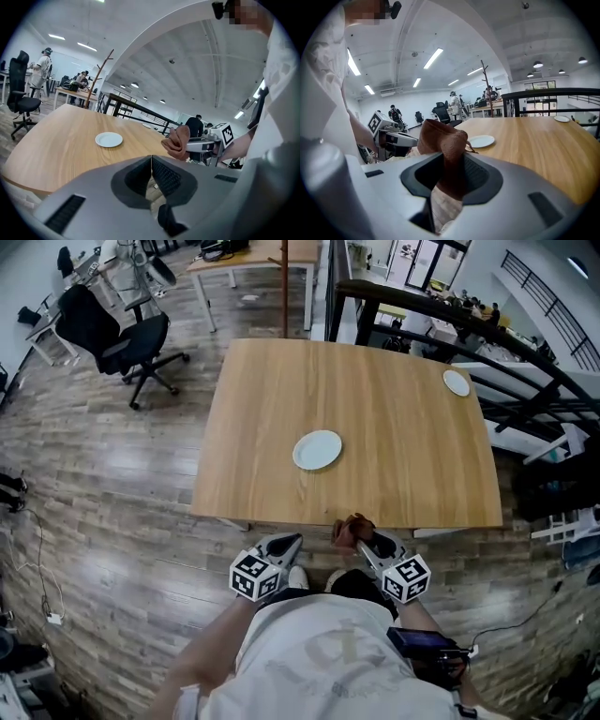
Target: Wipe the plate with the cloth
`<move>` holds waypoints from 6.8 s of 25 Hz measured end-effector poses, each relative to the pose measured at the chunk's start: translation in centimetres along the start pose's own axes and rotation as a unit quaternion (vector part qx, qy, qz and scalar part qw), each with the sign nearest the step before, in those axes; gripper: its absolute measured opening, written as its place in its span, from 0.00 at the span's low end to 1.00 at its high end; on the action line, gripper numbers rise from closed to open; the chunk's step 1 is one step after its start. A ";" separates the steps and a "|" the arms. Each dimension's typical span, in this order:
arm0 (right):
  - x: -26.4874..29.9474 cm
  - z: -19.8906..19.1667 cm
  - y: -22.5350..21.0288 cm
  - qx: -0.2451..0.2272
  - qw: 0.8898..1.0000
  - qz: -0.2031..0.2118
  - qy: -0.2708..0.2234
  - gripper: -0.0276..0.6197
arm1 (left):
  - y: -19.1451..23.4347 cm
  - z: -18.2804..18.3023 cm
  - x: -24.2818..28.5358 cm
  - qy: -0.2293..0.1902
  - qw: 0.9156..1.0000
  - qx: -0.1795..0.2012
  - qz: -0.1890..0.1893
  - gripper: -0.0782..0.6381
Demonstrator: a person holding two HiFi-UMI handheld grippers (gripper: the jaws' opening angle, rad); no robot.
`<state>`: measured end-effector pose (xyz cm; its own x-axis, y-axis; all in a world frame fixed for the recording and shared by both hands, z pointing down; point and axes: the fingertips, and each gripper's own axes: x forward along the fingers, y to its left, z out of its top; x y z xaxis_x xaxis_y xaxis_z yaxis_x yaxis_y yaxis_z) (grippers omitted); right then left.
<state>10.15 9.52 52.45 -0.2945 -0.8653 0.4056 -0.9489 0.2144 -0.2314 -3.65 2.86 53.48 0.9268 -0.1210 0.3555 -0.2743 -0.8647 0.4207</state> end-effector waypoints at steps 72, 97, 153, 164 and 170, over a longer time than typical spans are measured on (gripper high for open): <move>23.4 2.2 -16.6 -0.192 0.950 0.089 0.228 0.24 | 9.4 0.9 5.0 0.026 0.979 -0.142 0.144 0.13; 28.1 3.1 -15.3 -0.229 0.929 0.129 0.262 0.24 | 10.0 0.5 3.4 -0.004 0.973 -0.159 0.165 0.13; 29.1 1.9 -6.3 -0.289 0.876 0.254 0.291 0.24 | 8.7 -0.2 0.0 -0.021 0.965 -0.170 0.199 0.13; 26.6 2.6 -11.7 -0.163 0.944 0.129 0.258 0.24 | 8.3 -0.3 -0.7 -0.012 0.975 -0.144 0.169 0.13; 24.6 4.2 -11.5 -0.118 0.966 0.092 0.212 0.24 | 9.3 1.1 -1.1 -0.018 0.981 -0.123 0.149 0.13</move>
<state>14.35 -16.12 61.35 -0.4326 -0.5508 0.7138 -0.8610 0.4871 -0.1460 -6.99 -5.60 56.10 0.8034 -0.3708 0.4660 -0.5838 -0.6446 0.4936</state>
